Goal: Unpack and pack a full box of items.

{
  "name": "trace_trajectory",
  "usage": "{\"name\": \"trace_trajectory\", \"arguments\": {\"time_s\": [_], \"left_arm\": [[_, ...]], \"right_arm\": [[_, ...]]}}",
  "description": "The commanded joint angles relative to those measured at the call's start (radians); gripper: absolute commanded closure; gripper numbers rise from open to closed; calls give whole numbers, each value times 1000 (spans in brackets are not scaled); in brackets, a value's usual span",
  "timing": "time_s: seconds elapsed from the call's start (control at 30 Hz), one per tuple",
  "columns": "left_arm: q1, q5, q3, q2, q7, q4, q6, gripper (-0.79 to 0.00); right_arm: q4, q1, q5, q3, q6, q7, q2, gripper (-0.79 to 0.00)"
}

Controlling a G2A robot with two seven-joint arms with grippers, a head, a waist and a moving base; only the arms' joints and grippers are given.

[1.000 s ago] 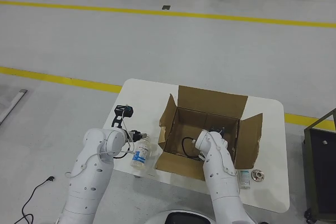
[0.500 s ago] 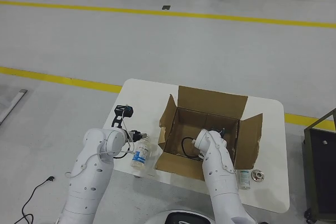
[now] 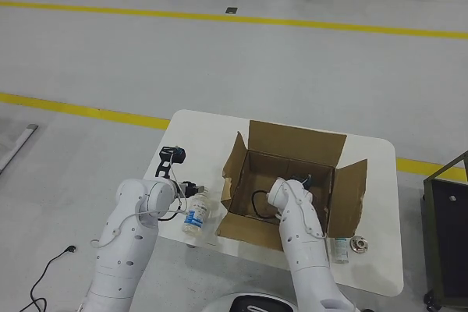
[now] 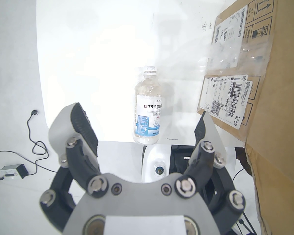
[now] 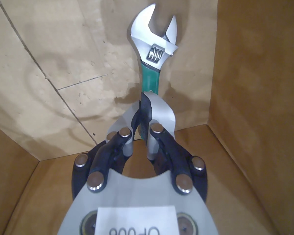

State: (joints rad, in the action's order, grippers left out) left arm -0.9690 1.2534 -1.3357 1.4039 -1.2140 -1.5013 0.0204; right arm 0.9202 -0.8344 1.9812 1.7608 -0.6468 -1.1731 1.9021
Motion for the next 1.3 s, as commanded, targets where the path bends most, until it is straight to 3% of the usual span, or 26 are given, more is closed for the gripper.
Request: {"name": "trace_trajectory", "arguments": {"time_s": [0.0,0.23,0.27,0.3,0.43,0.53,1.27], "left_arm": [[0,0,0,0,0,0,0,-785],[0,0,0,0,0,0,0,-785],[0,0,0,0,0,0,0,-785],[0,0,0,0,0,0,0,-785],[0,0,0,0,0,0,0,-785],[0,0,0,0,0,0,0,-785],[0,0,0,0,0,0,0,-785]], "right_arm": [[6,-5,13,-20,7,-7,-2,0],[68,-33,18,-98,41,-41,-10,0],[87,-42,25,-109,48,-49,-12,-43],[109,-53,30,-121,54,-55,-14,-160],[177,-99,47,-140,76,-76,-27,-262],[187,-111,60,-134,91,-91,-34,-296],[-36,0,103,-33,48,-48,-11,-262]]}}
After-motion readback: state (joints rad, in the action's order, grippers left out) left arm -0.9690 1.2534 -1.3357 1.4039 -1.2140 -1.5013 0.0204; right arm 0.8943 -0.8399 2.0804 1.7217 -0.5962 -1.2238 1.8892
